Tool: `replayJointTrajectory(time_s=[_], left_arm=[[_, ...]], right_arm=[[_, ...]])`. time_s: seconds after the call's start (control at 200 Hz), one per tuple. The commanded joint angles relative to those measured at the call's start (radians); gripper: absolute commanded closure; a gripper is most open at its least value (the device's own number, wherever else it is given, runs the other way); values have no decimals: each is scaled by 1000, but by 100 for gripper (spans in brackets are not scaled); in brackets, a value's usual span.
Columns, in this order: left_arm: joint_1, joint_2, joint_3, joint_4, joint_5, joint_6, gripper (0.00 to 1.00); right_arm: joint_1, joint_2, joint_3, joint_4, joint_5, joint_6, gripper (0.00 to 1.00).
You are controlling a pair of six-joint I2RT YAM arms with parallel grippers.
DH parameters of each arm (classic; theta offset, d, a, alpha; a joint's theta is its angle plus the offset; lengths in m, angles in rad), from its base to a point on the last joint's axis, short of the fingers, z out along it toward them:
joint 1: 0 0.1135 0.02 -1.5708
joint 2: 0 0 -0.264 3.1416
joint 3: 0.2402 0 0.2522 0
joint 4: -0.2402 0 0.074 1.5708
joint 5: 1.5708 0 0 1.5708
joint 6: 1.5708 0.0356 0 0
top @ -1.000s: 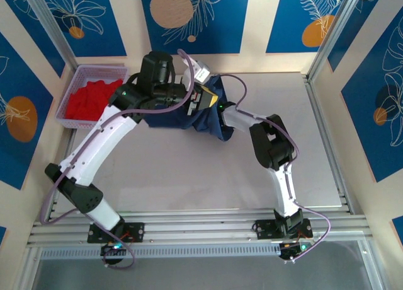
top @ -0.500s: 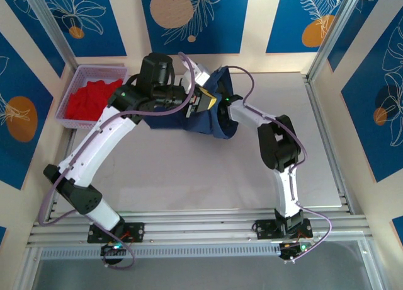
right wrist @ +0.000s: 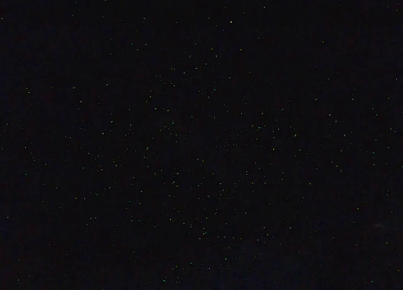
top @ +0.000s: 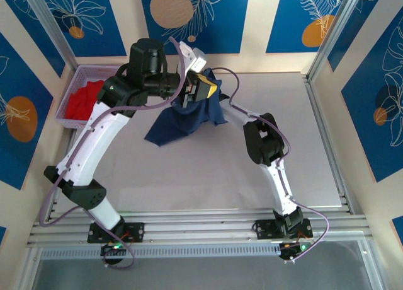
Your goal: Fold the inside-out t-shirt
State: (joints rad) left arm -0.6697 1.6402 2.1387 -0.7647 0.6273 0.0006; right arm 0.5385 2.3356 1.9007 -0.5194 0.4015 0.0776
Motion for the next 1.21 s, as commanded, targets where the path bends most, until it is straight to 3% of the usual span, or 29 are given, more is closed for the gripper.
replayJointTrajectory(time_s=[0.0,0.19,0.27,0.35,0.505,0.7,0.945,1.07,1.2], left_arm=[[-7,-38,-3,63,21,14,100],[23,-124,-142,123,-157,-22,100],[52,-172,-221,160,-244,-45,100],[87,-211,-300,184,-322,-68,100],[161,-252,-428,216,-447,-115,100],[243,-260,-547,244,-514,-135,100],[243,-119,-574,306,-361,-170,100],[254,-47,-542,274,-493,-178,100],[329,9,-588,276,-591,-244,100]], right_arm=[[-14,59,20,-87,3,-7,10],[-21,83,3,-168,-82,-11,46],[-29,80,-9,-187,-116,6,68],[-39,60,-33,-181,-151,26,84],[-59,-50,-86,-117,-229,73,100],[-89,-249,-174,-2,-357,156,100],[-56,-337,-149,101,-580,292,100],[-57,-413,-175,118,-601,295,100],[-105,-533,-261,186,-671,318,100]])
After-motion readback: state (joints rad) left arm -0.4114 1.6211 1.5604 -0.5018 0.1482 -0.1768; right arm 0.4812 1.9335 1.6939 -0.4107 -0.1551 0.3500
